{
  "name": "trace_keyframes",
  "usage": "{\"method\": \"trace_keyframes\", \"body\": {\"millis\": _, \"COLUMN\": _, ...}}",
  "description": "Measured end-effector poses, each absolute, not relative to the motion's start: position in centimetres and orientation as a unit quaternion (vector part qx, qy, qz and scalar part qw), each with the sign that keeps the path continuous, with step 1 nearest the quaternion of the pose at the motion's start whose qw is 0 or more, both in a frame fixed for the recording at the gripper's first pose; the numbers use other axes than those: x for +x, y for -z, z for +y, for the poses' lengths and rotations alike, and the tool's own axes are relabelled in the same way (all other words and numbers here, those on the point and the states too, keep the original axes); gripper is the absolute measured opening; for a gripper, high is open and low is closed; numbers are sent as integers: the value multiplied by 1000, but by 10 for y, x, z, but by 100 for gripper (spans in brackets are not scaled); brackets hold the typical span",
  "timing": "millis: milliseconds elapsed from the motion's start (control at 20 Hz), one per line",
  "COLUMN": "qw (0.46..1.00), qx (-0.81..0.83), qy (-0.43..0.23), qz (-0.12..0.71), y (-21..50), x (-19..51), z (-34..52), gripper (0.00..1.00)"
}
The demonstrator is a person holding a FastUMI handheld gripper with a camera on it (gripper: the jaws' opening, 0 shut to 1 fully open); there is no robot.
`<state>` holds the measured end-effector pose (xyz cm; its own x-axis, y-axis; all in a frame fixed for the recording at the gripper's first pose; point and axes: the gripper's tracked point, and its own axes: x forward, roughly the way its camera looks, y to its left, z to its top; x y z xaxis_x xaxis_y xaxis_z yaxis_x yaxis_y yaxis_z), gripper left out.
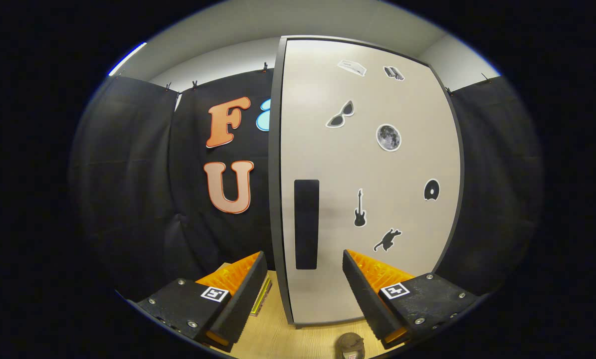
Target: Open the shoe cabinet door, grab the shoes and put them into the shoe cabinet, then close the shoe cabinet door.
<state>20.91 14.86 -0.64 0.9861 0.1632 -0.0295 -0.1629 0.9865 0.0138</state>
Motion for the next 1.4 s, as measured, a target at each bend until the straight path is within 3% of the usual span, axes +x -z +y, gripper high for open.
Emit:
{"method": "trace_keyframes", "body": {"millis": 150, "qw": 996, "qx": 8, "qy": -85, "qz": 6, "y": 3, "x": 233, "z": 156, "gripper": 92}}
{"method": "trace_keyframes", "body": {"millis": 300, "qw": 996, "qx": 9, "qy": -85, "qz": 13, "y": 6, "x": 255, "z": 160, "gripper": 82}}
{"method": "trace_keyframes", "body": {"millis": 550, "qw": 998, "qx": -1, "qy": -66, "qz": 20, "y": 9, "x": 275, "z": 158, "gripper": 49}}
{"method": "trace_keyframes", "body": {"millis": 600, "qw": 998, "qx": 4, "qy": -62, "qz": 17, "y": 8, "x": 275, "z": 158, "gripper": 38}}
{"method": "trace_keyframes", "body": {"millis": 1150, "qw": 996, "qx": 40, "qy": -66, "qz": 35, "y": 6, "x": 252, "z": 155, "gripper": 25}}
{"method": "trace_keyframes", "body": {"millis": 1400, "qw": 997, "qx": 38, "qy": -55, "qz": 39, "y": 4, "x": 227, "z": 139, "gripper": 24}}
